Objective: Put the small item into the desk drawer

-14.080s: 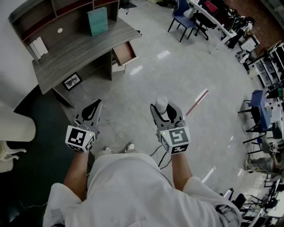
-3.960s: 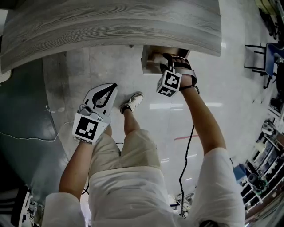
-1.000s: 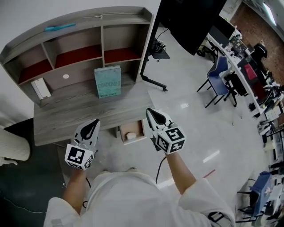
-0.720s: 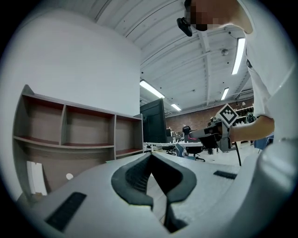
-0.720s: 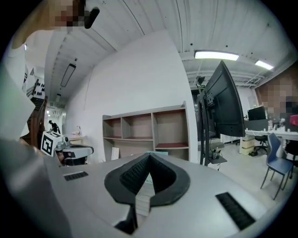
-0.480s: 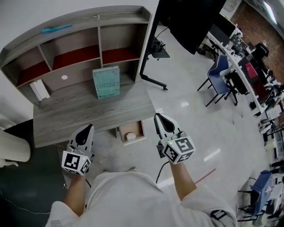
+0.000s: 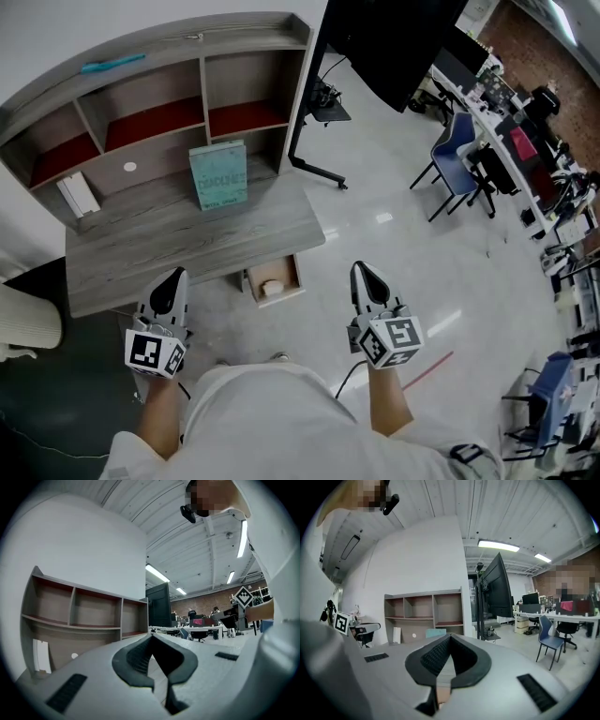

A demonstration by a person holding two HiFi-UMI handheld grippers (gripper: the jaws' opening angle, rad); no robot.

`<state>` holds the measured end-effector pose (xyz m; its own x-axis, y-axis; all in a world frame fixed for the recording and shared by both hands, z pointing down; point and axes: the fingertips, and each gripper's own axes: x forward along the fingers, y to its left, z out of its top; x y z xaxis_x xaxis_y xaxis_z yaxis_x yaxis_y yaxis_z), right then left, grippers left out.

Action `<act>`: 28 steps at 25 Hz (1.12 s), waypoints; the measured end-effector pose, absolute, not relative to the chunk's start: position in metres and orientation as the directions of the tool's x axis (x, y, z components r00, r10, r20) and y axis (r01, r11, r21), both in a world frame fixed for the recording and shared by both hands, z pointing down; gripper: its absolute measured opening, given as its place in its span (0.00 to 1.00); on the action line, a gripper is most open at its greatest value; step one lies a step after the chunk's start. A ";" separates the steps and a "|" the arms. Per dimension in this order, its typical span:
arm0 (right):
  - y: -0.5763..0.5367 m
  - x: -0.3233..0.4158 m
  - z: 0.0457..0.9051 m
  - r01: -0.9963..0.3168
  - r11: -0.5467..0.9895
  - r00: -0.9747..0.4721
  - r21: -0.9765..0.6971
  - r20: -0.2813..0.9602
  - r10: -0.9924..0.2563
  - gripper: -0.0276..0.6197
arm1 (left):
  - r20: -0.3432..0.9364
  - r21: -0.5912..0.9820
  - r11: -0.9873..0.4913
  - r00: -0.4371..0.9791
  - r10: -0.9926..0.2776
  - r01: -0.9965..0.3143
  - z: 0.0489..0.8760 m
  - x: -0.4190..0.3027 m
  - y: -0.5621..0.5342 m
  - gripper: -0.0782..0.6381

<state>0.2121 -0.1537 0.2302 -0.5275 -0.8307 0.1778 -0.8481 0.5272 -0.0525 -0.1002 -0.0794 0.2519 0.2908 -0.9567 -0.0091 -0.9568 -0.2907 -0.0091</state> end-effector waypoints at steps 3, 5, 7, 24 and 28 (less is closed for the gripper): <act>-0.151 0.212 0.232 -0.854 0.516 -0.519 -0.069 0.180 -0.836 0.04 | -0.013 -0.005 -0.264 0.264 -0.964 -0.964 0.250 -0.111 -0.070 0.12; -0.147 0.210 0.234 -0.855 0.511 -0.517 -0.087 0.185 -0.835 0.04 | -0.008 -0.003 -0.250 0.250 -0.968 -0.968 0.249 -0.119 -0.062 0.12; -0.144 0.207 0.235 -0.858 0.508 -0.512 -0.075 0.186 -0.839 0.04 | -0.002 0.001 -0.236 0.236 -0.972 -0.972 0.249 -0.127 -0.054 0.12; -0.118 0.169 0.218 -0.851 0.525 -0.516 0.003 0.178 -0.838 0.04 | -0.002 0.019 -0.225 0.225 -0.974 -0.974 0.248 -0.159 -0.014 0.12; -0.114 0.162 0.215 -0.849 0.528 -0.515 0.024 0.185 -0.837 0.04 | 0.000 0.024 -0.233 0.233 -0.972 -0.972 0.249 -0.163 -0.013 0.12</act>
<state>0.1619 -0.1142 0.2151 -0.5148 -0.8372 0.1848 -0.8492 0.5275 0.0242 -0.1625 -0.0132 0.2491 0.2333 -0.9724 -0.0003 -0.9721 -0.2333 0.0236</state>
